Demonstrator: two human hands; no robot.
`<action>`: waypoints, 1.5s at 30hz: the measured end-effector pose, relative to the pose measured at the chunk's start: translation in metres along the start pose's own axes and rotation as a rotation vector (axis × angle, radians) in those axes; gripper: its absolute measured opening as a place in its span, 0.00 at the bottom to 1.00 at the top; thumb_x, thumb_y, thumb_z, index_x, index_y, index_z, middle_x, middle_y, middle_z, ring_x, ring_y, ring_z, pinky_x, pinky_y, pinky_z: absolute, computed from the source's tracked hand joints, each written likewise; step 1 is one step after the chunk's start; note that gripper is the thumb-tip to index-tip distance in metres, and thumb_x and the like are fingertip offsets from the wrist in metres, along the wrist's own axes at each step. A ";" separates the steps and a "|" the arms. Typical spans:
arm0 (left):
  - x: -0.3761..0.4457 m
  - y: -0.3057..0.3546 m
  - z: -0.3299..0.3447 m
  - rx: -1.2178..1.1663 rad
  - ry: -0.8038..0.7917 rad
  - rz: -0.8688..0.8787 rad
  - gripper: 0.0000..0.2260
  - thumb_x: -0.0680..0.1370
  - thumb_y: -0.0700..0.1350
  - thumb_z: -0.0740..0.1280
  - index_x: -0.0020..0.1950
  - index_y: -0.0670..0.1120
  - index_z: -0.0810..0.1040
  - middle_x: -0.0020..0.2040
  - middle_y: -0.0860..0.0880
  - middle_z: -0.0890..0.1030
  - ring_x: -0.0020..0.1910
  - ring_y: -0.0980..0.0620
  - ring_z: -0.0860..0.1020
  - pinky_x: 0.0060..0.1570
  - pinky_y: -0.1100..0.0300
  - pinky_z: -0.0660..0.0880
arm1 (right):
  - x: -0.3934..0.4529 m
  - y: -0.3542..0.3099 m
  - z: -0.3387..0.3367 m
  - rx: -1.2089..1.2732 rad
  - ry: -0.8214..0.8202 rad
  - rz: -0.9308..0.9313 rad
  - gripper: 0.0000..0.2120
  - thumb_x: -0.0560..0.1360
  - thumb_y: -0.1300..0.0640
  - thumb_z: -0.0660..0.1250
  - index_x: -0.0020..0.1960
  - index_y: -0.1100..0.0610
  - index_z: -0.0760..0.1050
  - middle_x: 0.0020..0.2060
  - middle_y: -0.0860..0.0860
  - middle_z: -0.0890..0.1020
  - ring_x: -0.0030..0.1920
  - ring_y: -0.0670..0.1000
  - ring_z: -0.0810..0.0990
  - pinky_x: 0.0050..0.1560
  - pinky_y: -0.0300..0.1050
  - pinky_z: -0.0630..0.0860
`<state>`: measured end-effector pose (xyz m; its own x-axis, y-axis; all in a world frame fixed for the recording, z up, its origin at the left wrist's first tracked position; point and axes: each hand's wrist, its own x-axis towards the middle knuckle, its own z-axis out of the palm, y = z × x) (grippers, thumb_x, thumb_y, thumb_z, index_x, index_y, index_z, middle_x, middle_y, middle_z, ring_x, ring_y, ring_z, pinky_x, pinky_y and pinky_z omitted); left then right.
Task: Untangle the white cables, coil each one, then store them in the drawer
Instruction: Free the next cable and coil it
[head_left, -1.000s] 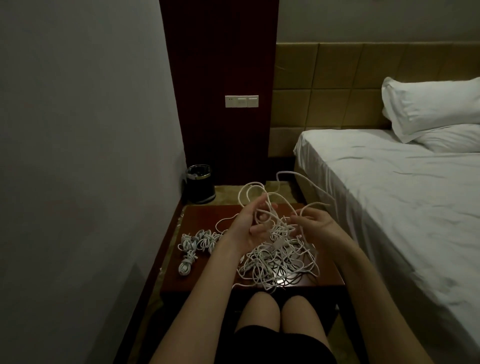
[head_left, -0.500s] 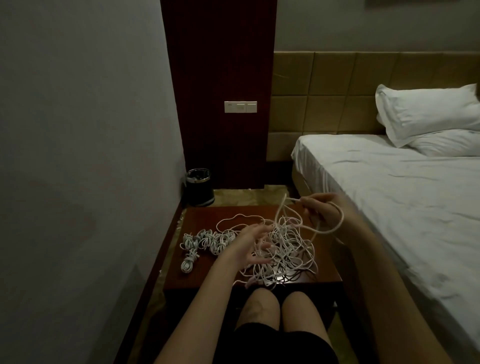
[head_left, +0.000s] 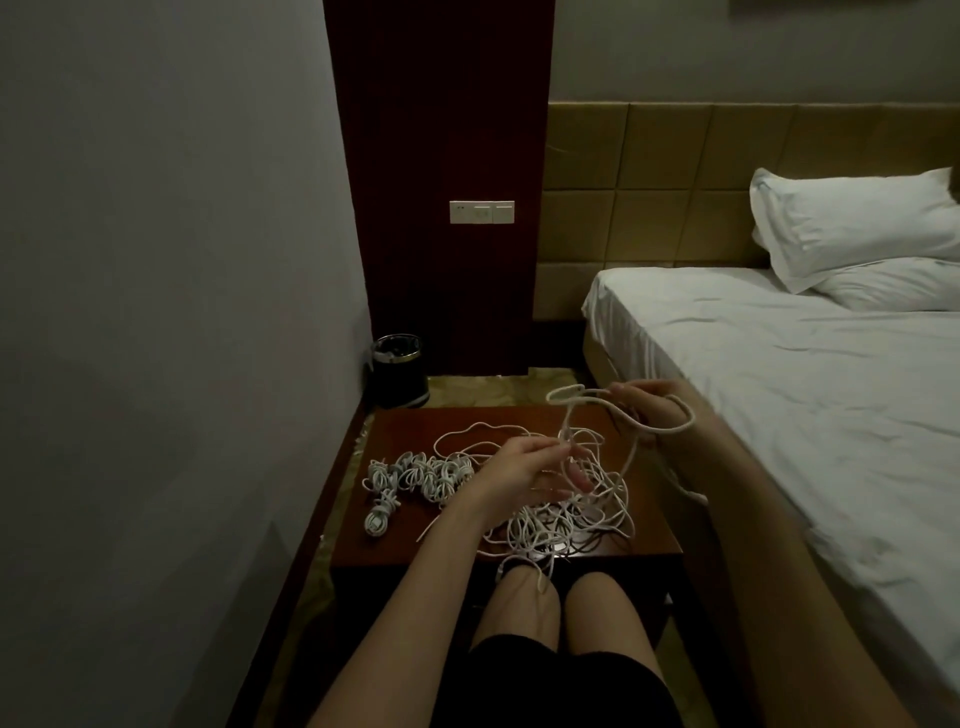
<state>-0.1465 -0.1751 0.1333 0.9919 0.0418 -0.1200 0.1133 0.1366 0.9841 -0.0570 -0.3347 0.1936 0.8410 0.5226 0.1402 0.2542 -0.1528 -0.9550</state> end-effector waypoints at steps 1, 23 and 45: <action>0.000 -0.002 -0.002 -0.042 0.036 0.009 0.11 0.82 0.43 0.60 0.60 0.40 0.77 0.40 0.48 0.83 0.47 0.48 0.84 0.52 0.54 0.80 | -0.002 0.002 -0.001 -0.020 0.004 0.008 0.08 0.78 0.57 0.66 0.47 0.61 0.82 0.31 0.53 0.82 0.29 0.45 0.80 0.27 0.33 0.73; -0.003 -0.020 -0.019 0.116 0.167 -0.148 0.17 0.79 0.31 0.52 0.61 0.33 0.75 0.54 0.48 0.82 0.50 0.53 0.80 0.48 0.56 0.78 | -0.003 0.009 0.009 -0.376 -0.132 0.068 0.12 0.78 0.57 0.66 0.39 0.62 0.79 0.24 0.52 0.77 0.20 0.43 0.72 0.22 0.31 0.67; -0.017 -0.016 0.007 -0.144 -0.044 0.076 0.12 0.82 0.49 0.60 0.50 0.42 0.76 0.27 0.55 0.64 0.25 0.58 0.67 0.39 0.61 0.73 | -0.034 0.007 0.020 0.259 -0.114 0.114 0.04 0.74 0.67 0.67 0.48 0.63 0.79 0.39 0.54 0.86 0.39 0.50 0.85 0.38 0.37 0.81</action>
<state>-0.1643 -0.1849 0.1207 0.9992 0.0145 -0.0366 0.0312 0.2749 0.9610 -0.0938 -0.3365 0.1768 0.7944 0.6073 0.0119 0.0183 -0.0044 -0.9998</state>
